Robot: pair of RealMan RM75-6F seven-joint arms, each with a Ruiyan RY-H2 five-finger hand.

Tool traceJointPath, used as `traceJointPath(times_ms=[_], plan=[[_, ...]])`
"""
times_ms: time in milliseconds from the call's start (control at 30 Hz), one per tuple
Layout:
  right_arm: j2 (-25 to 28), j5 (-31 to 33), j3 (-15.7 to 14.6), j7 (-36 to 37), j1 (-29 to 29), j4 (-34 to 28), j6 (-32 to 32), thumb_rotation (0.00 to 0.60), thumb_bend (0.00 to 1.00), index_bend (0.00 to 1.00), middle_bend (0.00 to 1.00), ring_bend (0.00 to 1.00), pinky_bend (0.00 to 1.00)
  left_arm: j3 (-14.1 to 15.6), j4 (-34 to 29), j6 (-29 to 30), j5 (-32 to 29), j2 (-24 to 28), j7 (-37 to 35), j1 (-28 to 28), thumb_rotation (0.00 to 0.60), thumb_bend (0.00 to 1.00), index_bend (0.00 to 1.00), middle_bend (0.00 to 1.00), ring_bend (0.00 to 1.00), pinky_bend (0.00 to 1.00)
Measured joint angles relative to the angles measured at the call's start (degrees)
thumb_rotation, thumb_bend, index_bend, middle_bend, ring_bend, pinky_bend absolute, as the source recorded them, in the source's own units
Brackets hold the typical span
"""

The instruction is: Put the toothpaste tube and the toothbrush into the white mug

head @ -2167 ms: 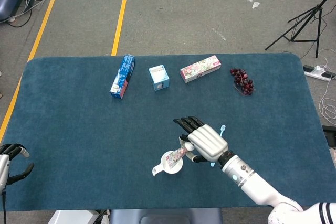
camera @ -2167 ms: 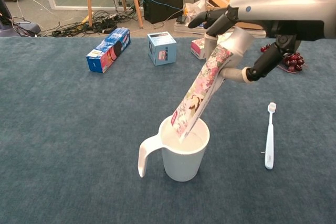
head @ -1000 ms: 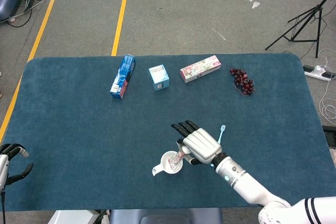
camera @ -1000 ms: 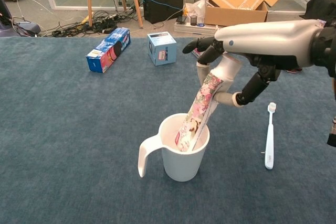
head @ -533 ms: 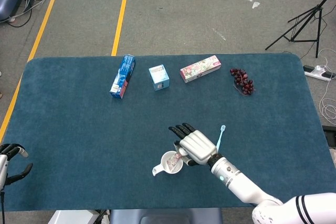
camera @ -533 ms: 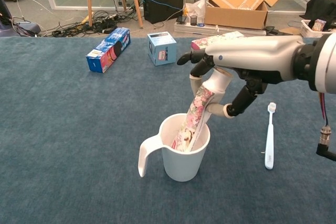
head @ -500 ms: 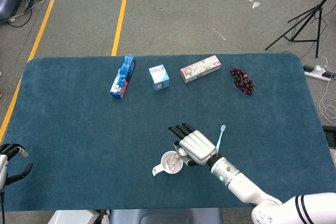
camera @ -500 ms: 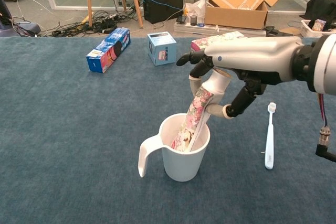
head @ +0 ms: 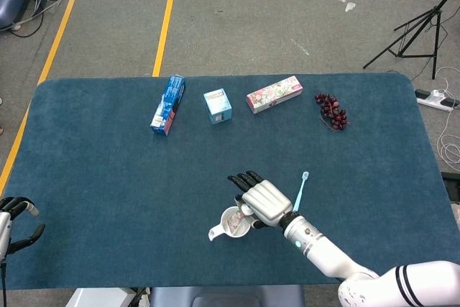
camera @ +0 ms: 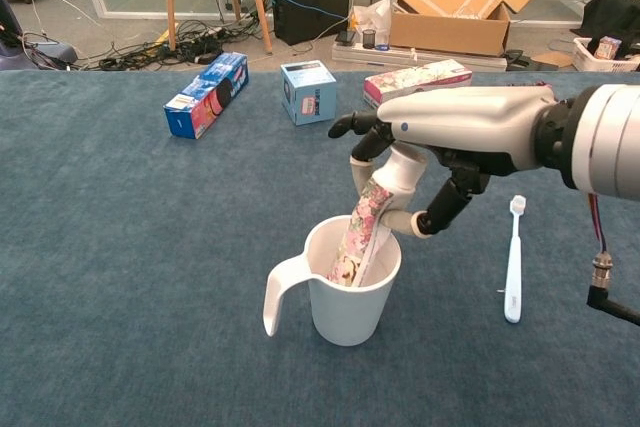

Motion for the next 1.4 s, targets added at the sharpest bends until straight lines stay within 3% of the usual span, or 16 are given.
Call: traceJointPath(times_ms=[633,1400], plan=[[-2.7,0.2,-0.4,0.5,0.9,1.4,0.0,0.6,0.35,0.6,0.06,0.0,0.08,0.0,-0.3,0.4,0.2,0.3,-0.3,0.3,0.6,0.25,0.51,0.4,0.31,0.33],[-3.2,-0.7,-0.7,1.9,1.1,1.8,-0.2,0.6,0.34,0.3,0.06,0.0,0.08,0.0,-0.3,0.4,0.1,0.3,-0.3,0.3,0.6,0.25,0.51,0.4,0.31,0.33]])
